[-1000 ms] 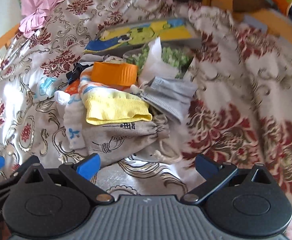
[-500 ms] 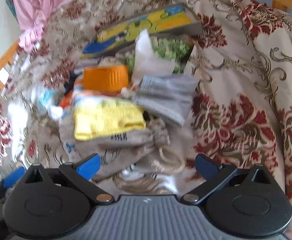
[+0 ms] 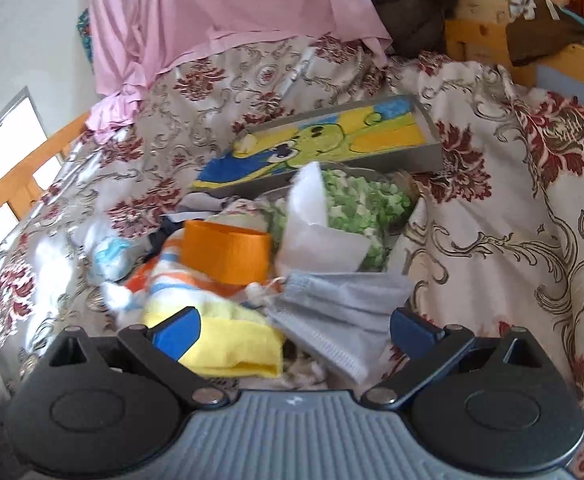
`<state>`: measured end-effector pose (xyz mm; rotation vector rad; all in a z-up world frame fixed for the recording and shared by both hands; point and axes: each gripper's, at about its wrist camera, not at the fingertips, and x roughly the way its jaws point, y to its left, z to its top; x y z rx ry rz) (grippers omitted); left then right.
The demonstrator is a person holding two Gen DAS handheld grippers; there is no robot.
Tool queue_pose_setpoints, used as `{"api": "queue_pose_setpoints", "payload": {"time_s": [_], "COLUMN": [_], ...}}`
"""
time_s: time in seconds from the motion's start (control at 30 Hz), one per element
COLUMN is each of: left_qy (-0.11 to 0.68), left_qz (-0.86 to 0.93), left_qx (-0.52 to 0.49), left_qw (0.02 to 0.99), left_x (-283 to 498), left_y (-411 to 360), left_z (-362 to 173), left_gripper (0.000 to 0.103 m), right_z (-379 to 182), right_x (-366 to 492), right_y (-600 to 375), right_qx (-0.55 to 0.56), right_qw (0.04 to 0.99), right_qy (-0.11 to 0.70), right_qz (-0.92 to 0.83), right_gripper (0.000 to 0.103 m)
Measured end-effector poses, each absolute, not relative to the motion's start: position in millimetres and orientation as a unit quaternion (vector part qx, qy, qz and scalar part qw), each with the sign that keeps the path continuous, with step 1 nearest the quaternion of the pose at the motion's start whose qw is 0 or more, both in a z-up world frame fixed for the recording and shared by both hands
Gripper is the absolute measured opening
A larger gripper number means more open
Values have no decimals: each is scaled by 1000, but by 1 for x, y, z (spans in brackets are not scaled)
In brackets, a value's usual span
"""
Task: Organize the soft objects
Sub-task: 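Reach the left gripper to the grey drawstring pouch and close on it, then lift the grey pouch with the left gripper and lower it into the cartoon tray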
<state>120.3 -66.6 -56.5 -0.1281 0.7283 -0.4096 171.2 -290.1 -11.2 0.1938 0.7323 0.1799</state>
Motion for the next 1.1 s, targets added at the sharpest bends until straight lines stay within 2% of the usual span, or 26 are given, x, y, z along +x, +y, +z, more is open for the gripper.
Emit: {"api": "queue_pose_setpoints", "payload": {"time_s": [0.27,0.37,0.43,0.5,0.53,0.57,0.6,0.63,0.7,0.8,0.9,1.07,1.1], "left_qy": [376,378,376,377,378,379,381,384,387,387,380,363,361], "left_qz": [-227,-224,-216,-206,-202,-198,-195,-191,-185,-185,-187,-194,-197], "left_qx": [-105,-129,-143,-150,-152,-155,-158,-161,-167,-176,-174,-164,-162], "left_qw": [892,889,890,891,891,891,890,889,888,886,889,896,897], "left_x": [143,148,150,151,152,152,152,152,151,148,143,129,127], "left_y": [-89,-90,-87,-87,-86,-86,-86,-86,-85,-87,-93,-103,-105], "left_z": [-71,-72,-72,-70,-70,-70,-70,-69,-70,-68,-63,-50,-48], "left_gripper": [94,89,82,68,65,54,45,41,26,14,7,3,3], "right_z": [-40,-48,-50,-49,-49,-49,-49,-49,-49,-49,-46,-40,-39], "right_x": [201,207,207,206,205,205,204,204,203,201,198,190,188], "right_y": [-316,-319,-320,-320,-321,-321,-321,-320,-318,-316,-319,-327,-328], "right_qx": [154,162,168,171,172,172,170,167,160,154,163,178,178], "right_qw": [915,910,908,908,909,909,910,910,910,912,913,915,915], "right_qy": [369,377,378,375,374,372,372,373,375,373,367,357,356], "right_qz": [63,63,67,69,69,70,73,74,74,73,68,63,63], "right_gripper": [101,92,88,84,82,80,75,70,62,50,38,22,13]}}
